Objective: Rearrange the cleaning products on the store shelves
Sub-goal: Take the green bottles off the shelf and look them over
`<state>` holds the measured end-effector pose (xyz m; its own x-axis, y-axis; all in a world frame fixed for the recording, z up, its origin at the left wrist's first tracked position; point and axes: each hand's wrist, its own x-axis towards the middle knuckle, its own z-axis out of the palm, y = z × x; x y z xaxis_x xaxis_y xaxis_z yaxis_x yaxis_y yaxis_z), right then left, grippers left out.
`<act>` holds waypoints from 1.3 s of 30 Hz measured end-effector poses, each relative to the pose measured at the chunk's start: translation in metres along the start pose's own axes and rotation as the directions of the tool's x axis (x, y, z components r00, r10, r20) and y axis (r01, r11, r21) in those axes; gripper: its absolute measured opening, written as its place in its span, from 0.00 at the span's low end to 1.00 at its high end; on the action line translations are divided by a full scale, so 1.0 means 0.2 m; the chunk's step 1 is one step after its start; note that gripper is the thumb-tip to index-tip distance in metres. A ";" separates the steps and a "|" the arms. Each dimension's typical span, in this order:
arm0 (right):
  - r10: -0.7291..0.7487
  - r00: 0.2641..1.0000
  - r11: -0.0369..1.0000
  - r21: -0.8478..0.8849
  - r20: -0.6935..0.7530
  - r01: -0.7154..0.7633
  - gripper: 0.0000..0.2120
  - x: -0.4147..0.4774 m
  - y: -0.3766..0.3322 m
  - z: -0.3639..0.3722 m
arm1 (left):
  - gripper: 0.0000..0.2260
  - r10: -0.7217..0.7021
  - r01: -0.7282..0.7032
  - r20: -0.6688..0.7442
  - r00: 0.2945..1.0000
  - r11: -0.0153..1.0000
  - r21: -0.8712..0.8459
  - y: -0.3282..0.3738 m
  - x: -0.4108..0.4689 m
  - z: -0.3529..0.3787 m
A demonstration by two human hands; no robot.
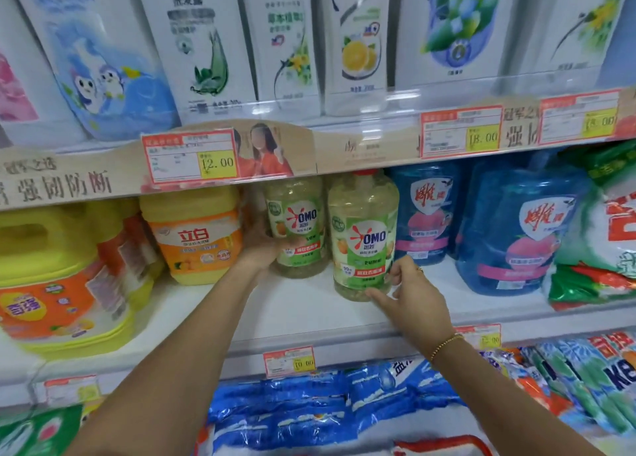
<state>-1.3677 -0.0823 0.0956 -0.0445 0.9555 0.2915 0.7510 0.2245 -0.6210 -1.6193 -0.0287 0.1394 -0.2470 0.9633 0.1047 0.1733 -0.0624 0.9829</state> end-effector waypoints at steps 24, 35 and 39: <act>-0.041 0.999 0.997 0.062 0.011 0.040 0.18 0.00 0.05 0.02 | 0.18 -0.082 0.136 -0.267 0.960 0.973 0.187 -0.10 0.16 0.17; -0.056 0.998 0.996 -0.071 0.028 0.058 0.09 -0.44 0.59 -0.73 | 0.18 0.264 -0.299 0.212 0.941 0.943 0.148 0.00 -1.06 0.92; 0.391 0.919 0.897 -0.246 0.054 -0.368 0.11 -0.73 1.09 -0.90 | 0.05 0.082 -0.278 0.595 0.799 0.929 0.245 -0.28 -1.24 1.38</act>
<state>-1.0784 -0.2083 0.0487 0.2177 0.9759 -0.0143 0.8517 -0.1971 -0.4855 -1.3044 -0.1929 0.0156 0.3842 0.9202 0.0745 0.4628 -0.2617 0.8469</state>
